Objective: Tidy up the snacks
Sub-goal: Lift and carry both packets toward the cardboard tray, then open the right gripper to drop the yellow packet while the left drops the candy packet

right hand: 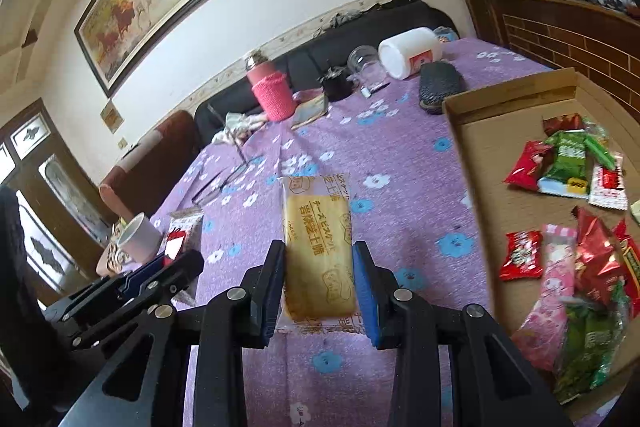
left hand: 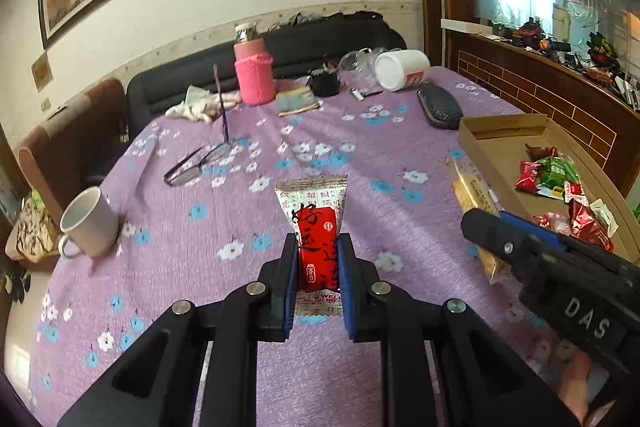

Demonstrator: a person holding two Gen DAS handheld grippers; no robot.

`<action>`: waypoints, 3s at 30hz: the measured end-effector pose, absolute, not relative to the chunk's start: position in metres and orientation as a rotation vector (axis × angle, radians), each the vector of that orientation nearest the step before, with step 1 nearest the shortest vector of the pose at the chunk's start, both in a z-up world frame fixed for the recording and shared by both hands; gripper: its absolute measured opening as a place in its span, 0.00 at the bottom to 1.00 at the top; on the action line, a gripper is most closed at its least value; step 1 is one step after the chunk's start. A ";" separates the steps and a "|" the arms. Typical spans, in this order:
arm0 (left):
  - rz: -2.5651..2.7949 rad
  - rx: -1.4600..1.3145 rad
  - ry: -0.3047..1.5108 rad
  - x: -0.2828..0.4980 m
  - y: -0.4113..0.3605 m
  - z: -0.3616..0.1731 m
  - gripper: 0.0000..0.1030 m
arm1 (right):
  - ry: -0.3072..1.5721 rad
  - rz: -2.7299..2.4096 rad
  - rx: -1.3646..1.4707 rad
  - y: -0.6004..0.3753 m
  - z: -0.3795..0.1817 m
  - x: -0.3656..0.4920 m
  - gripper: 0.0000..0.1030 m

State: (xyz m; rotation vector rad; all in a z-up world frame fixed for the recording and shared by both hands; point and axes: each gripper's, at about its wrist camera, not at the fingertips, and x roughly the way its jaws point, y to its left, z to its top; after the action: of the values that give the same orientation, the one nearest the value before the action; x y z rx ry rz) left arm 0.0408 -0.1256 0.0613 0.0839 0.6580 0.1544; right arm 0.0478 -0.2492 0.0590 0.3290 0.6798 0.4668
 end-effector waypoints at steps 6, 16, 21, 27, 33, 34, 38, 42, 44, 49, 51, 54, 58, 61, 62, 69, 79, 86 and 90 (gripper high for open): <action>0.139 0.114 0.636 0.042 -0.139 0.067 0.17 | 0.649 0.424 0.404 -0.273 0.063 0.050 0.35; 0.119 0.143 0.611 0.043 -0.156 0.073 0.17 | 0.628 0.393 0.445 -0.287 0.067 0.049 0.35; 0.095 0.159 0.592 0.043 -0.167 0.079 0.17 | 0.614 0.355 0.454 -0.300 0.072 0.046 0.35; 0.043 0.166 0.587 0.048 -0.189 0.083 0.17 | 0.561 0.283 0.478 -0.340 0.081 0.034 0.35; -0.081 0.121 0.612 0.060 -0.227 0.081 0.17 | 0.516 0.154 0.507 -0.397 0.081 0.026 0.35; -0.114 0.108 0.624 0.063 -0.236 0.078 0.17 | 0.518 0.136 0.515 -0.405 0.079 0.026 0.35; -0.225 0.076 0.665 0.071 -0.266 0.064 0.17 | 0.539 0.066 0.556 -0.431 0.068 0.031 0.35; -0.318 0.066 0.680 0.076 -0.287 0.050 0.17 | 0.574 0.014 0.578 -0.440 0.061 0.039 0.35; -0.358 0.065 0.683 0.076 -0.292 0.044 0.17 | 0.583 -0.010 0.568 -0.441 0.060 0.039 0.35; -0.432 0.060 0.729 0.082 -0.297 0.028 0.17 | 0.635 -0.033 0.553 -0.441 0.054 0.048 0.35; -0.432 0.056 0.736 0.085 -0.295 0.024 0.17 | 0.658 -0.040 0.555 -0.441 0.049 0.051 0.35; -0.434 0.048 0.742 0.087 -0.293 0.022 0.17 | 0.689 -0.049 0.555 -0.441 0.044 0.053 0.35; -0.429 0.063 0.733 0.084 -0.294 0.019 0.17 | 0.738 -0.036 0.535 -0.435 0.037 0.059 0.35; -0.424 0.058 0.736 0.084 -0.293 0.017 0.18 | 0.734 -0.041 0.521 -0.433 0.038 0.057 0.35; -0.422 0.056 0.738 0.085 -0.292 0.017 0.18 | 0.737 -0.041 0.521 -0.433 0.037 0.058 0.35; -0.402 0.061 0.727 0.083 -0.291 0.016 0.22 | 0.741 -0.051 0.505 -0.430 0.037 0.058 0.36; -0.376 0.061 0.706 0.079 -0.287 0.018 0.42 | 0.734 -0.071 0.497 -0.428 0.038 0.057 0.38; -0.375 0.100 0.669 0.072 -0.292 0.021 0.58 | 0.737 -0.079 0.502 -0.428 0.038 0.057 0.42; -0.373 0.097 0.665 0.072 -0.291 0.022 0.59 | 0.728 -0.083 0.497 -0.427 0.039 0.056 0.48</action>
State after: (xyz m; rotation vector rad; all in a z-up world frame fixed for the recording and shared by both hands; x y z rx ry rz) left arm 0.0718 -0.2910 0.0217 0.0973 0.6650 -0.3734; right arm 0.0558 -0.4274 0.0390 0.4968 0.7285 -0.0833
